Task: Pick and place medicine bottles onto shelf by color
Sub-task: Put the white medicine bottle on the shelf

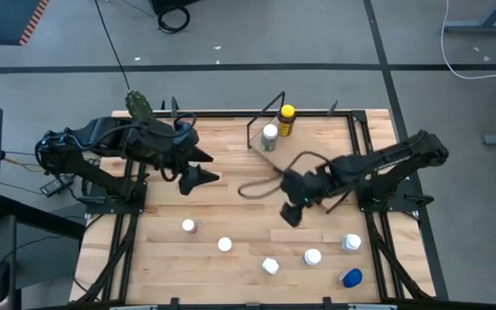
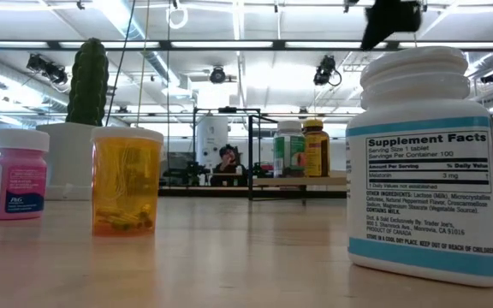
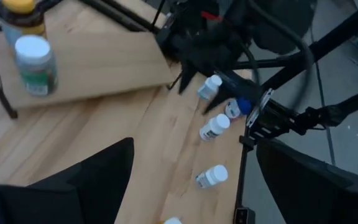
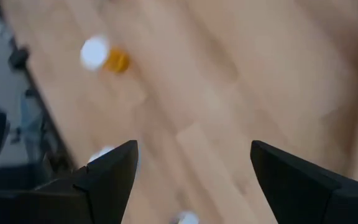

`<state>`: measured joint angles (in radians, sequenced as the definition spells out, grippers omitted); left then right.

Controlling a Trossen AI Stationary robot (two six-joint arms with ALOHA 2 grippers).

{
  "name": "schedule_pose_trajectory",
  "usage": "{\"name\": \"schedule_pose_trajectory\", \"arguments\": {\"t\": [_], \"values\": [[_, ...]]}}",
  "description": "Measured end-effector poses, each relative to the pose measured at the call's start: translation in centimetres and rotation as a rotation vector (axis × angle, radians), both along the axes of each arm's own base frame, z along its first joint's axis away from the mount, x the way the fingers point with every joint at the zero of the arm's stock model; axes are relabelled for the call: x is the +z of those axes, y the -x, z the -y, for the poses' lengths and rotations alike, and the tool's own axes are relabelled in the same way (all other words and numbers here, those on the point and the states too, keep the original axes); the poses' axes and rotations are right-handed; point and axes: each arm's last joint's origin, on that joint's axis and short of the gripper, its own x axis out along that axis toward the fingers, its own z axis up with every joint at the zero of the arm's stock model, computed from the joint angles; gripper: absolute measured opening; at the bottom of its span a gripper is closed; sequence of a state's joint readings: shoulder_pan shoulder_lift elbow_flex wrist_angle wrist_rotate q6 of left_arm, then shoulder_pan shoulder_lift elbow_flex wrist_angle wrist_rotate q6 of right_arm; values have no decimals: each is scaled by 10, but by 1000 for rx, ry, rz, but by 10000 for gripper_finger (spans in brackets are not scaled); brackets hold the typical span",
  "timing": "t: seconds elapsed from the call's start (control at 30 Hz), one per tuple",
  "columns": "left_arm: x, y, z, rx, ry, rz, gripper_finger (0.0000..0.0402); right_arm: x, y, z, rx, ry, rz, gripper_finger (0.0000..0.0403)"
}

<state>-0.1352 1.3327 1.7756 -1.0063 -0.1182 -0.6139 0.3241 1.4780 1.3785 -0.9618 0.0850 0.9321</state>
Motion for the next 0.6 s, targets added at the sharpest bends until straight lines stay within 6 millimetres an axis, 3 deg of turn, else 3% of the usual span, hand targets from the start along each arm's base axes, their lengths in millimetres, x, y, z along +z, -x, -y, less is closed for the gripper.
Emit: {"name": "schedule_pose_trajectory", "arguments": {"t": [0.17,0.37,0.6], "values": [[1,-1,0,-16,-24,14,346,0,16,-39,132,-9,-5,320],[1,-1,1,-34,-19,13,346,-3,40,-77,109,24,-6,320],[1,0,1,-52,-47,15,346,-28,50,-115,202,97,-69,320]]}}
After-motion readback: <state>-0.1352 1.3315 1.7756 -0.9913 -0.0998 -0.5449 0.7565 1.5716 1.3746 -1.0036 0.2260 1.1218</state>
